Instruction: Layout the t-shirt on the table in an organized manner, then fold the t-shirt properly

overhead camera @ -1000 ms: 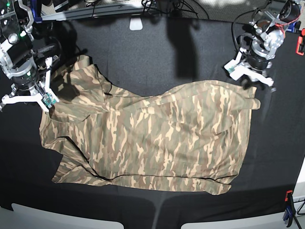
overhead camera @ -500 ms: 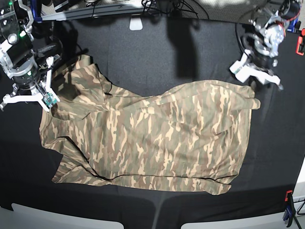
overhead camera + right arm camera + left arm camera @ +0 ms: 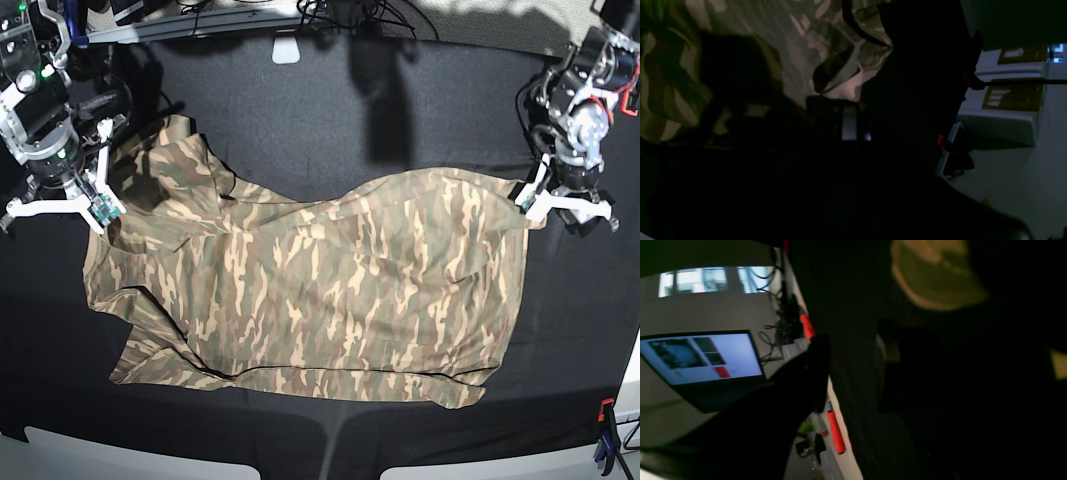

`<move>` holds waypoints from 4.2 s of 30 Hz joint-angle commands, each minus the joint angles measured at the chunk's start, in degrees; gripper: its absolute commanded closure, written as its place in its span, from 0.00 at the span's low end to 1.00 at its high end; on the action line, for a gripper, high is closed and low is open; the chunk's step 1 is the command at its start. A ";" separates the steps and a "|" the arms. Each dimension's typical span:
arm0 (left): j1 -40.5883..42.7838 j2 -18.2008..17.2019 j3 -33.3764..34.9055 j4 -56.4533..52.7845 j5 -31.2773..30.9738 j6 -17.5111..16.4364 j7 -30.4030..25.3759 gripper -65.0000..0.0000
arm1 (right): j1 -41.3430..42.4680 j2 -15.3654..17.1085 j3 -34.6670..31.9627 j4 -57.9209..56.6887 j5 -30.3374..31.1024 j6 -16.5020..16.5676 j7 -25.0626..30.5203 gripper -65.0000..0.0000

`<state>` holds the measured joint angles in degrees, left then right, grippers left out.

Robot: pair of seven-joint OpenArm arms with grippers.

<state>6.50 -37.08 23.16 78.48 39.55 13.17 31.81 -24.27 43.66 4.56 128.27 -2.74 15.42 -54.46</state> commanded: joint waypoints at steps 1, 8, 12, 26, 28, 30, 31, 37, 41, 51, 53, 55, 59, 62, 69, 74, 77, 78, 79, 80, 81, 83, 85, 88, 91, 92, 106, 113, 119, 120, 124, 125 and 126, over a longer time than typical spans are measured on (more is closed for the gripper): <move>1.11 -1.03 -0.39 0.87 0.94 0.35 -0.07 0.69 | 0.44 0.94 0.59 0.94 -0.61 -0.33 0.70 1.00; 9.31 -1.05 -0.39 9.11 0.96 0.33 -6.43 0.73 | 0.44 0.94 0.59 0.94 -0.61 -0.33 1.14 1.00; 10.16 -1.16 -0.39 15.08 0.48 0.26 -0.85 0.73 | 0.42 0.94 0.59 0.94 -0.61 -0.33 1.11 1.00; 7.37 -13.49 -0.39 25.94 -18.99 -33.35 -1.18 0.73 | 0.42 0.94 0.59 0.94 0.22 -0.31 1.09 1.00; 6.01 -13.46 -0.39 22.93 -15.50 -32.85 -6.05 0.73 | 0.42 0.94 0.59 0.94 0.22 -0.31 1.09 1.00; 4.63 -13.44 -0.39 20.35 -15.43 -32.92 -9.62 0.73 | 0.42 0.94 0.59 0.94 0.22 -0.31 1.07 1.00; 4.02 -13.46 -0.39 19.47 -15.37 -32.94 -10.40 0.73 | 0.42 0.94 0.59 0.94 0.22 -0.31 1.07 1.00; 1.25 -13.94 -0.39 18.67 -16.94 -33.20 -12.83 0.73 | 0.42 0.92 0.59 0.94 0.20 -0.28 0.59 1.00; 1.03 -16.48 -0.39 18.67 -18.69 -36.46 -13.51 0.73 | 0.42 0.92 0.59 0.94 0.20 -0.26 0.48 1.00; 1.07 -16.57 -0.37 18.64 -18.69 -36.54 -15.54 0.73 | 0.44 0.92 0.59 0.94 0.15 -0.26 0.48 1.00; 1.09 -16.55 -0.39 18.64 -19.37 -36.57 -15.61 0.73 | 0.44 0.92 0.59 0.94 0.15 -0.26 0.48 1.00; 1.09 -16.48 -0.37 18.64 -20.52 -36.59 -15.63 0.73 | 0.42 0.92 0.59 0.94 0.15 -0.26 0.48 1.00; 1.07 -15.13 -0.37 18.62 -21.18 -36.59 -15.56 0.73 | 0.44 0.92 0.59 0.94 0.15 -0.28 0.48 1.00; 1.01 -13.86 -0.37 18.60 -21.35 -36.59 -15.30 0.73 | 0.44 0.92 0.59 0.94 0.15 -0.26 0.48 1.00; 0.92 -13.07 -0.39 15.54 -22.08 -36.59 -15.87 0.73 | 0.44 0.92 0.59 0.94 0.15 -0.26 0.50 1.00; -1.07 -9.66 -0.39 7.39 -22.12 -36.52 -16.63 0.73 | 0.44 0.92 0.59 0.94 0.17 -0.28 0.50 1.00; -2.89 -8.52 -0.39 5.99 -23.87 -35.60 -16.35 0.73 | 0.42 0.92 0.59 0.94 0.17 -0.26 0.44 1.00; -3.45 -8.48 -0.39 6.10 -24.85 -35.67 -16.26 0.73 | 0.42 0.92 0.59 0.94 0.17 -0.26 0.46 1.00; -3.93 -8.48 -0.39 6.32 -25.83 -35.69 -16.26 0.73 | 0.42 0.92 0.59 0.94 0.17 -0.26 0.46 1.00; -4.44 -8.50 -0.39 6.60 -26.21 -35.71 -16.26 0.73 | 0.42 0.92 0.59 0.94 0.17 -0.28 0.46 1.00; -4.83 -8.50 -0.39 6.67 -26.18 -35.71 -16.33 0.73 | 0.42 0.92 0.59 0.94 0.17 -0.28 0.48 1.00; -5.49 -8.48 -0.39 6.69 -26.21 -35.69 -16.72 0.87 | 0.44 0.92 0.59 0.94 0.17 -0.28 0.48 1.00; -5.73 -8.48 -0.39 6.69 -26.18 -35.67 -17.03 1.00 | 0.44 0.92 0.59 0.94 0.17 -0.26 0.52 1.00; -5.70 -8.50 -0.39 6.82 -26.14 -35.04 -17.31 1.00 | 0.44 0.92 0.59 0.94 0.17 -0.26 0.55 1.00; -5.68 -8.52 -0.39 8.15 -26.12 -29.79 -14.62 1.00 | 0.44 0.92 0.59 0.94 0.17 -0.26 0.59 1.00; -5.68 -8.55 -0.39 9.11 -26.12 -27.69 -13.09 1.00 | 0.44 0.92 0.59 0.94 0.17 -0.28 0.61 1.00; -5.42 -9.94 -0.39 22.62 -28.06 -24.94 -3.82 1.00 | 0.42 0.92 0.59 0.94 0.17 -0.26 0.44 1.00; -5.73 -9.92 -0.39 21.51 -36.44 -17.40 12.57 1.00 | 0.44 0.92 0.59 0.94 0.15 -0.28 0.52 1.00; -6.12 -8.55 -0.39 21.40 -47.10 -17.68 3.28 1.00 | 0.44 0.92 0.59 0.94 0.17 -0.28 0.55 1.00; -6.73 -7.69 -0.39 20.90 -47.10 -17.68 3.30 1.00 | 0.44 0.92 0.59 0.94 0.17 -0.28 0.50 1.00; -11.21 -3.91 -0.39 14.95 -47.19 -17.68 4.52 1.00 | 0.44 0.92 0.59 0.94 0.17 -0.28 0.46 1.00; -12.55 -2.97 -0.39 12.87 -47.17 -17.68 5.51 1.00 | 0.42 0.92 0.59 0.94 0.17 -0.28 0.46 1.00; -13.73 -2.10 -0.39 10.80 -47.17 -17.68 6.25 1.00 | 0.42 0.92 0.59 0.94 0.17 -0.28 0.46 1.00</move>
<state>-6.28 -38.28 23.27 88.42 -7.73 -5.06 38.83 -24.14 43.66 4.56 128.29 -1.65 15.44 -54.48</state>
